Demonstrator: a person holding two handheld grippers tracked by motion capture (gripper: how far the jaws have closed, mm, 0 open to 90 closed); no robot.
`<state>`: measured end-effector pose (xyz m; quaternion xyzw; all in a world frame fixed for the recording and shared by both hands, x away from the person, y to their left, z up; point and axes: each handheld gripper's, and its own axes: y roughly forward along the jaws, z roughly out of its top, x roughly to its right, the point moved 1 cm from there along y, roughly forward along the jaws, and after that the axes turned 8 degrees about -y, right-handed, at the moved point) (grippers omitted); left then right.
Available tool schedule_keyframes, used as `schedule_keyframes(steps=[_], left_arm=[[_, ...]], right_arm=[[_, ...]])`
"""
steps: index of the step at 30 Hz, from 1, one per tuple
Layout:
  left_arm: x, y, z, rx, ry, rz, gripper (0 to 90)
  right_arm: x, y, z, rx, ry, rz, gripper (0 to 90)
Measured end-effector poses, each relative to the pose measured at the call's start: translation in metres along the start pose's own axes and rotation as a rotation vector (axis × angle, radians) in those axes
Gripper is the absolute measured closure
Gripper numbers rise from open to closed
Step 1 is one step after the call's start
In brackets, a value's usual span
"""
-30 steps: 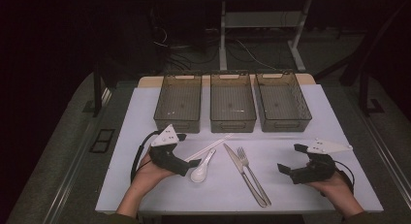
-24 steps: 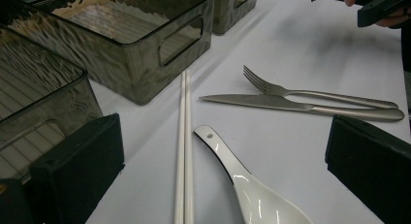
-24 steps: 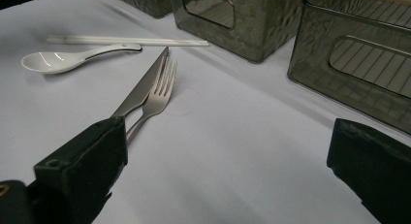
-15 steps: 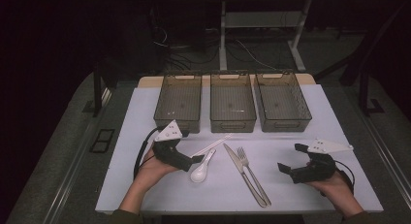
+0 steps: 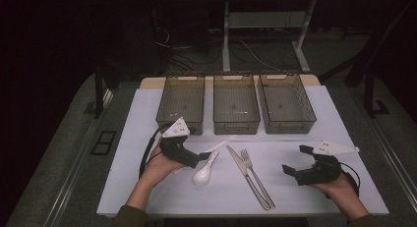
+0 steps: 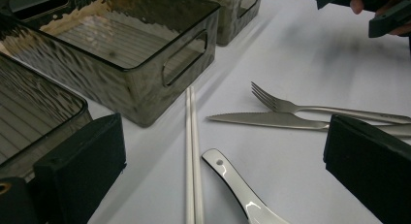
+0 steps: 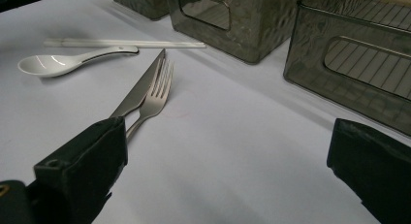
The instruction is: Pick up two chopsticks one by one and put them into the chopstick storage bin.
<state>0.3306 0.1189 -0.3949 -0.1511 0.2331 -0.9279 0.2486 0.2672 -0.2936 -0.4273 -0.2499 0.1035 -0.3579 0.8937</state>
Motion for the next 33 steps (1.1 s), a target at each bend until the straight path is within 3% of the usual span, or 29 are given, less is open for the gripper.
schedule_keyframes(steps=[6,11,20,33], left_arm=[[-0.009,0.006,0.003,0.004,-0.01,0.011,3.3],[-0.017,0.011,0.003,-0.006,-0.011,0.028,12.6],[-0.025,0.014,-0.005,-0.072,-0.067,0.047,32.8],[-0.032,0.016,-0.018,-0.175,-0.116,0.025,56.5]], right_arm=[[0.0,0.0,0.0,0.001,0.001,0.001,0.9],[0.0,0.001,0.0,-0.001,0.002,0.001,0.8],[-0.001,0.001,0.0,-0.004,-0.003,0.001,0.8],[-0.001,0.0,0.0,-0.004,-0.001,0.0,0.8]])
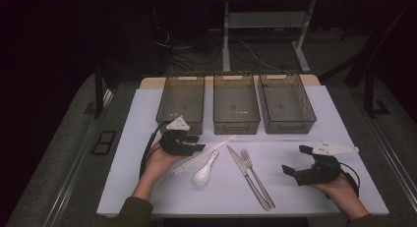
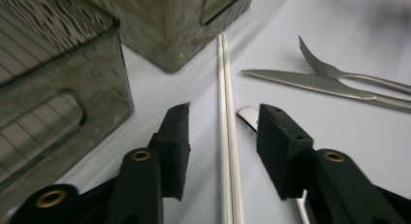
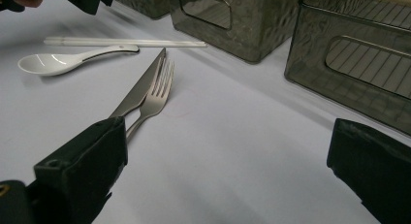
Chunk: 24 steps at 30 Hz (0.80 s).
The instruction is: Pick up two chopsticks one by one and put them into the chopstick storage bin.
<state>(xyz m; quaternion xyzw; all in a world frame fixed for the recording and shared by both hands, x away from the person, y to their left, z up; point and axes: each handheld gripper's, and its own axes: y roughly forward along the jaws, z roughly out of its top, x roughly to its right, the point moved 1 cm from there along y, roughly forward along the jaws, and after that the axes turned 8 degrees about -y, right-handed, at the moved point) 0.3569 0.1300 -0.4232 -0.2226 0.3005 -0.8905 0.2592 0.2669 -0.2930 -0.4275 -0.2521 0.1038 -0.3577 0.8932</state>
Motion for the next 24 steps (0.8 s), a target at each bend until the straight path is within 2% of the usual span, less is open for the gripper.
schedule_keyframes(steps=[1,6,7,14,23,24], left_arm=[[-0.001,0.0,0.0,-0.009,0.011,0.0,58.9],[-0.001,0.004,-0.003,-0.025,-0.014,-0.023,64.6],[-0.002,0.005,-0.004,-0.036,-0.007,-0.021,65.5],[-0.002,0.01,-0.007,-0.065,-0.026,-0.025,72.0],[-0.003,0.014,-0.01,-0.105,-0.019,-0.005,78.4],[-0.003,0.015,-0.01,-0.1,-0.028,-0.006,78.4]], right_arm=[[0.0,0.0,0.0,-0.001,0.001,0.0,0.9],[0.0,0.0,0.0,0.0,0.002,0.001,0.9],[0.0,0.0,0.0,0.0,0.001,0.001,0.8],[0.0,0.0,0.0,-0.001,-0.001,0.001,0.9],[0.001,0.0,0.0,0.0,-0.001,-0.001,0.9],[0.001,0.0,0.0,0.0,-0.001,-0.001,0.9]])
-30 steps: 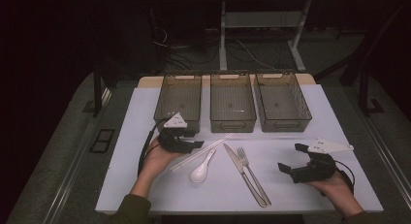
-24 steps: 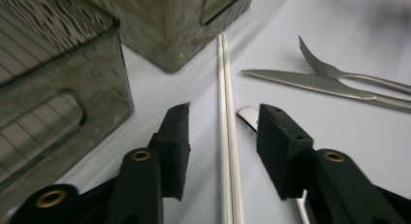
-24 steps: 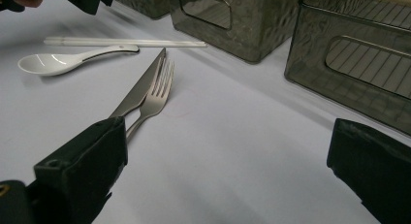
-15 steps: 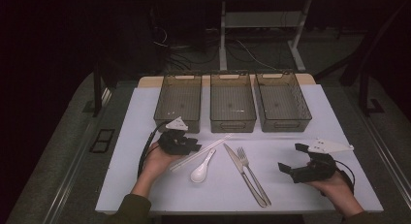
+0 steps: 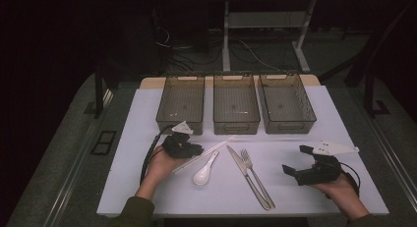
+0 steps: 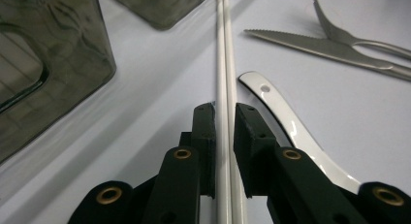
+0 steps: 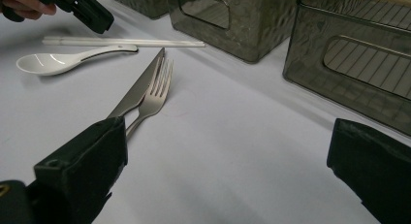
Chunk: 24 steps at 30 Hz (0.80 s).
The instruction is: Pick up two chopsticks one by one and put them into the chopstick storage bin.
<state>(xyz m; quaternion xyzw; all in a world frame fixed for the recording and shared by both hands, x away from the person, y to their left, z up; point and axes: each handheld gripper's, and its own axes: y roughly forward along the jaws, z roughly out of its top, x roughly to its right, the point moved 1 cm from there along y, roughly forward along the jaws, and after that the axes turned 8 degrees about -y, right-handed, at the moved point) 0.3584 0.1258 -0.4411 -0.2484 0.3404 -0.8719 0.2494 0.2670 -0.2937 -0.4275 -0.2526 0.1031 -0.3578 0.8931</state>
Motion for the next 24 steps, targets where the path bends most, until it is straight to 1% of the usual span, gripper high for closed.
schedule_keyframes(steps=[2,4,5,15,19,20,24], left_arm=[[-0.001,0.0007,-0.0008,-0.013,0.001,0.001,79.3],[-0.0012,0.0019,-0.0018,-0.016,-0.009,-0.005,79.9],[-0.0014,0.0023,-0.0021,-0.025,-0.001,0.0,80.1],[-0.0005,0.005,-0.003,-0.039,-0.002,0.0,81.1],[-0.0006,0.0054,-0.0035,-0.045,-0.002,0.012,81.4],[-0.0015,0.0054,-0.0036,-0.054,0.007,0.015,81.5],[-0.0022,0.0061,-0.0044,-0.054,0.006,0.015,81.6]], right_arm=[[-0.0001,0.0,0.0,0.0,-0.001,0.0,0.9],[-0.0001,0.0,0.0,0.0,-0.001,0.0,0.9],[-0.0001,-0.0001,0.0,0.0,-0.002,0.0,0.9],[0.0001,-0.0002,-0.0001,0.0,-0.003,-0.002,0.9],[0.0001,-0.0004,-0.0001,0.0,-0.004,-0.002,0.9],[0.0002,-0.0005,-0.0001,0.0,-0.004,-0.002,0.9],[0.0003,-0.0005,-0.0001,0.001,-0.006,-0.003,0.9]])
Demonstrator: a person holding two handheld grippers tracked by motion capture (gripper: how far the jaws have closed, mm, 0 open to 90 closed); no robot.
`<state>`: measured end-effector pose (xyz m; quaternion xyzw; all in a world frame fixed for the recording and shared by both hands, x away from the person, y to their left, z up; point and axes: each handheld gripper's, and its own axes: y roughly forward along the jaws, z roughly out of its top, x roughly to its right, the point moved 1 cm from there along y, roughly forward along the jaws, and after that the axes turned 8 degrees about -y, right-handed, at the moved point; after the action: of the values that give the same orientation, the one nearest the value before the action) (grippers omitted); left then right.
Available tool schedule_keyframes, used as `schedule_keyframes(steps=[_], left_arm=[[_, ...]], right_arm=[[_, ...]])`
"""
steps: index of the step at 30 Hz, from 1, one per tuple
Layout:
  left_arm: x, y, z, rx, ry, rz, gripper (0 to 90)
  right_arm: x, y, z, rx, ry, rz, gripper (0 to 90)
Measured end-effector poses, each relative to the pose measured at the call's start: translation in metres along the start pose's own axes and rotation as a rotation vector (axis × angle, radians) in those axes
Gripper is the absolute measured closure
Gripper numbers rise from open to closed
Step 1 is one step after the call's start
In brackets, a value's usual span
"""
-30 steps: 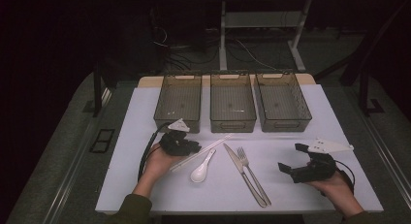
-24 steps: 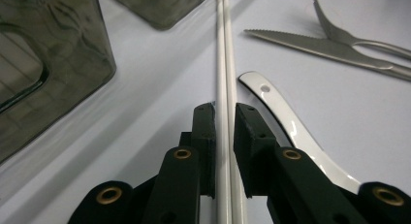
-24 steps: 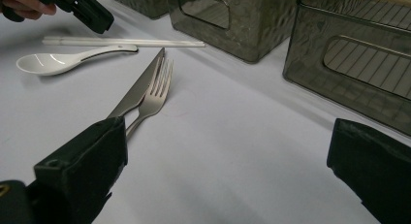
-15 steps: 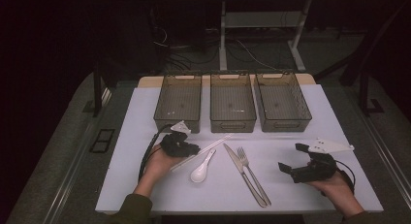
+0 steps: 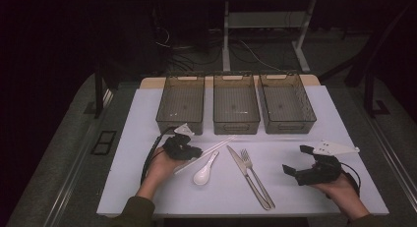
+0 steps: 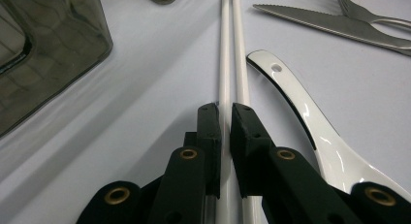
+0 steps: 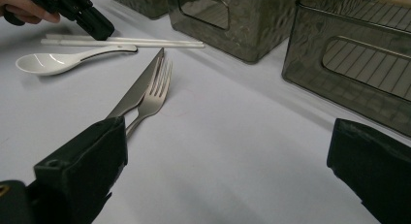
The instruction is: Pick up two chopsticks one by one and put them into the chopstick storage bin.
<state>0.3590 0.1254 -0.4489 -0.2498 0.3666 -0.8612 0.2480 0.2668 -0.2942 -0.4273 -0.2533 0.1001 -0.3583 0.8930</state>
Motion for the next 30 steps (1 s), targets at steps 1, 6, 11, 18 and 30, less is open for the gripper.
schedule_keyframes(steps=[1,6,11,18,30], left_arm=[[0.0003,0.0,-0.0001,0.0,0.0,0.002,81.6],[-0.0004,0.0004,-0.0015,0.008,0.012,0.004,82.5],[0.0029,0.0009,-0.0031,0.014,0.05,0.025,82.9],[-0.0007,0.001,-0.0049,0.031,0.053,-0.001,84.3],[-0.0017,-0.0003,-0.0038,0.028,0.049,-0.006,84.8]], right_arm=[[-0.0002,-0.0001,0.0,-0.001,0.002,-0.001,0.9],[0.0001,-0.0002,-0.0001,-0.001,0.002,-0.001,0.8],[-0.0002,0.0002,0.0,-0.002,0.002,0.0,0.9],[-0.0005,0.0,0.0001,-0.002,0.001,0.0,0.8],[0.0001,-0.0012,0.0,0.001,0.005,-0.001,0.9]])
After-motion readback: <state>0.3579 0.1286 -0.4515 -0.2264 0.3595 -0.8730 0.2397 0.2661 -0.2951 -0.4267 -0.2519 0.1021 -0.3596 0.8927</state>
